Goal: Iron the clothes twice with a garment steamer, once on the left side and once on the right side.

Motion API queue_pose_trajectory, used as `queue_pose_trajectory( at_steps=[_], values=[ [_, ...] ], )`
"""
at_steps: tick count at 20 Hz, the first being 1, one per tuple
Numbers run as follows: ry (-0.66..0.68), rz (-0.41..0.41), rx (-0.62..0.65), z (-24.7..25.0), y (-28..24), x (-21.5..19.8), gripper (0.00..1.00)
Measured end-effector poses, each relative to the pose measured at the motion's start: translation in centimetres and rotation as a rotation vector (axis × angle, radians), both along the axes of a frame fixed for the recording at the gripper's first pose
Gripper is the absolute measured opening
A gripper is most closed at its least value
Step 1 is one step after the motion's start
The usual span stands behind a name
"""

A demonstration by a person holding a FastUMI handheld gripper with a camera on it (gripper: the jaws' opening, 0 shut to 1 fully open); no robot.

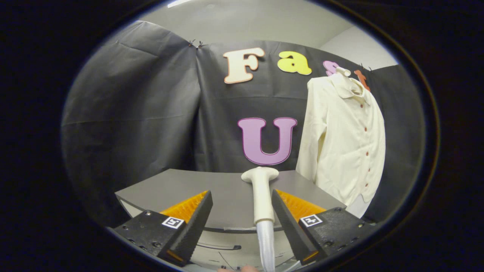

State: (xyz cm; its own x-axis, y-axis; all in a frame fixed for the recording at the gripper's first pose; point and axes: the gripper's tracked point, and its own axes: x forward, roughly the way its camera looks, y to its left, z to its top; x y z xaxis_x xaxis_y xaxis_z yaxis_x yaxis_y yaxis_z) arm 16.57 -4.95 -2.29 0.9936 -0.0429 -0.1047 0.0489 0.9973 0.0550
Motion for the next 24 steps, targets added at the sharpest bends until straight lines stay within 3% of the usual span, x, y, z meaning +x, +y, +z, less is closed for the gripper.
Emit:
queue_pose_trajectory(
  at_steps=[5,11,13,15,18,21,24],
  values=[
    [0.081,-0.030,-0.017,-2.0,-0.9,3.2,0.95],
    [0.171,-0.083,-0.057,-5.0,-2.0,5.9,0.88],
    [0.217,-0.121,-0.095,-6.5,-3.1,6.3,0.82],
    [0.221,-0.166,-0.106,-7.0,-4.4,6.1,0.65],
    [0.212,-0.127,-0.019,-6.9,-4.2,6.5,0.44],
    [0.206,-0.072,0.050,-7.0,-3.6,6.5,0.40],
    [0.148,-0.053,0.031,-6.0,-3.5,6.2,0.38]
  ],
)
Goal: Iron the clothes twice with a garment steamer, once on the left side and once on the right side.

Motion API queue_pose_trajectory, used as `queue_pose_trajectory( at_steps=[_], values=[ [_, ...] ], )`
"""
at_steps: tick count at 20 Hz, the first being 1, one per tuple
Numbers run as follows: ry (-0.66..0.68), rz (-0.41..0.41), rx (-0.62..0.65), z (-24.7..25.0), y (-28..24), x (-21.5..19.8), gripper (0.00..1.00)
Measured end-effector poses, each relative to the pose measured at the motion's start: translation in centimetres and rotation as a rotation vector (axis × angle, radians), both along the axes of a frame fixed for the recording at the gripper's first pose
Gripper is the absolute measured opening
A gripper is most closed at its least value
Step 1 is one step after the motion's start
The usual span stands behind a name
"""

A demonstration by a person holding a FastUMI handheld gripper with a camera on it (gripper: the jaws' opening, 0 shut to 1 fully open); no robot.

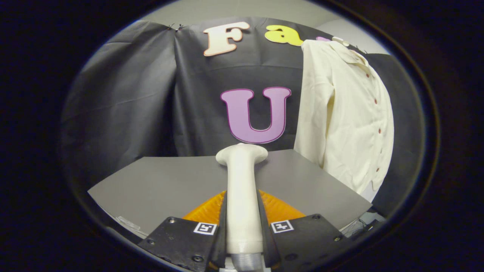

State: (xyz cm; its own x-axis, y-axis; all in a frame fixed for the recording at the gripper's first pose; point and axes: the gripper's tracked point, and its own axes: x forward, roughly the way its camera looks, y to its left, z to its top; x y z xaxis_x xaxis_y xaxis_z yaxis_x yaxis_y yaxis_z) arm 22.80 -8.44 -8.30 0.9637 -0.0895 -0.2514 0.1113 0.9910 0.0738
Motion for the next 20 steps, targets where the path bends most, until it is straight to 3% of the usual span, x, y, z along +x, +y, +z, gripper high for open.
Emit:
queue_pose_trajectory(
  at_steps=[3,7,20],
  values=[
    [-0.016,0.036,-0.021,0.7,0.7,-1.3,0.37],
    [-0.131,0.020,-0.008,4.4,0.1,-4.0,0.37],
    [-0.253,0.067,0.019,10.1,-3.3,-13.9,0.37]
  ],
)
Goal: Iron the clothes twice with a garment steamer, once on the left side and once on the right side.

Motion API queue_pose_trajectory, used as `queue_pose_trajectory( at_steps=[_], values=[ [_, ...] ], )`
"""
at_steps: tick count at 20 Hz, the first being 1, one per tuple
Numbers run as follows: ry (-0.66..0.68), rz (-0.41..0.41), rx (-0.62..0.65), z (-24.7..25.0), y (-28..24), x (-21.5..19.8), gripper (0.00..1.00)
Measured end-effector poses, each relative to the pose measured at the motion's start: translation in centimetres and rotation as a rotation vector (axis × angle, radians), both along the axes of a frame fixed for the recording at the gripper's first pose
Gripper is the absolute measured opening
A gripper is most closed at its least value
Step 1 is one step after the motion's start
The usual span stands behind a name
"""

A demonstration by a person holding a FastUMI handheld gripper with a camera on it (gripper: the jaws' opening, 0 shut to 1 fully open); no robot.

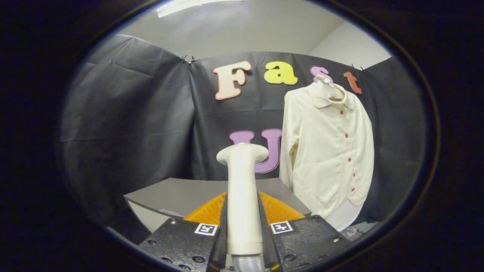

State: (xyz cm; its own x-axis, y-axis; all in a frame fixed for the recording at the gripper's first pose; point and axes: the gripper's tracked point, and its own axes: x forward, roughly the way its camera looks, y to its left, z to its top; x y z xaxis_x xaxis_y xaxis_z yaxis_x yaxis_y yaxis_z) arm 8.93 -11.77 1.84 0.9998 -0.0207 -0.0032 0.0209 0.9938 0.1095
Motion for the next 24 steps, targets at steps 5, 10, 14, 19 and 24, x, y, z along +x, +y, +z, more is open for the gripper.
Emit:
queue_pose_trajectory(
  at_steps=[5,10,14,19,24],
  values=[
    [-0.025,0.029,0.009,0.6,-1.0,-3.7,0.37],
    [-0.070,0.051,-0.001,1.4,-1.6,-7.6,0.36],
    [-0.081,0.025,0.011,1.8,-2.1,-9.9,0.36],
    [-0.068,0.003,-0.024,0.6,-2.9,-11.1,0.36],
    [-0.080,-0.006,-0.006,0.6,-3.8,-11.5,0.36]
  ],
)
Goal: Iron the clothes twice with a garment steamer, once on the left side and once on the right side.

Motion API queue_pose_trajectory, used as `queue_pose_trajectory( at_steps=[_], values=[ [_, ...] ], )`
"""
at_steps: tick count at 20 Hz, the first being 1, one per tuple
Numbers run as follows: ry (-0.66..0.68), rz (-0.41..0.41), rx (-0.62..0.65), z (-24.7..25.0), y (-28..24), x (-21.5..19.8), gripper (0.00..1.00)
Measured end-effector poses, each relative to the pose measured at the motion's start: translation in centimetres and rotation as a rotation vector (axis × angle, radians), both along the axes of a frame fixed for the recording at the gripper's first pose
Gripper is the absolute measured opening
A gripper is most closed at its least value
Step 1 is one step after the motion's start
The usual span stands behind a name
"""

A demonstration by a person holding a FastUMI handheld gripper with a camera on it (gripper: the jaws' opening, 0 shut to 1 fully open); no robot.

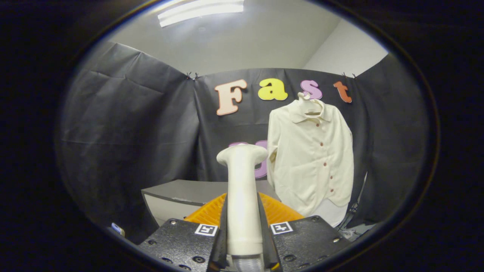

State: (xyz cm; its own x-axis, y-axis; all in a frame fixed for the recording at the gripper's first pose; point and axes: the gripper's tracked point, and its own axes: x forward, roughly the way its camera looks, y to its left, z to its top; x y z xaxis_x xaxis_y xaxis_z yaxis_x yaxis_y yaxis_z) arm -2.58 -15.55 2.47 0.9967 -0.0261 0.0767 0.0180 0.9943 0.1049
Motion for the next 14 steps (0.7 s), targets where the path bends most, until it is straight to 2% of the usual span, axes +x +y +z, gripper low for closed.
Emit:
queue_pose_trajectory(
  at_steps=[14],
  values=[
    [0.021,0.025,0.022,-1.1,1.2,0.0,0.36]
  ],
)
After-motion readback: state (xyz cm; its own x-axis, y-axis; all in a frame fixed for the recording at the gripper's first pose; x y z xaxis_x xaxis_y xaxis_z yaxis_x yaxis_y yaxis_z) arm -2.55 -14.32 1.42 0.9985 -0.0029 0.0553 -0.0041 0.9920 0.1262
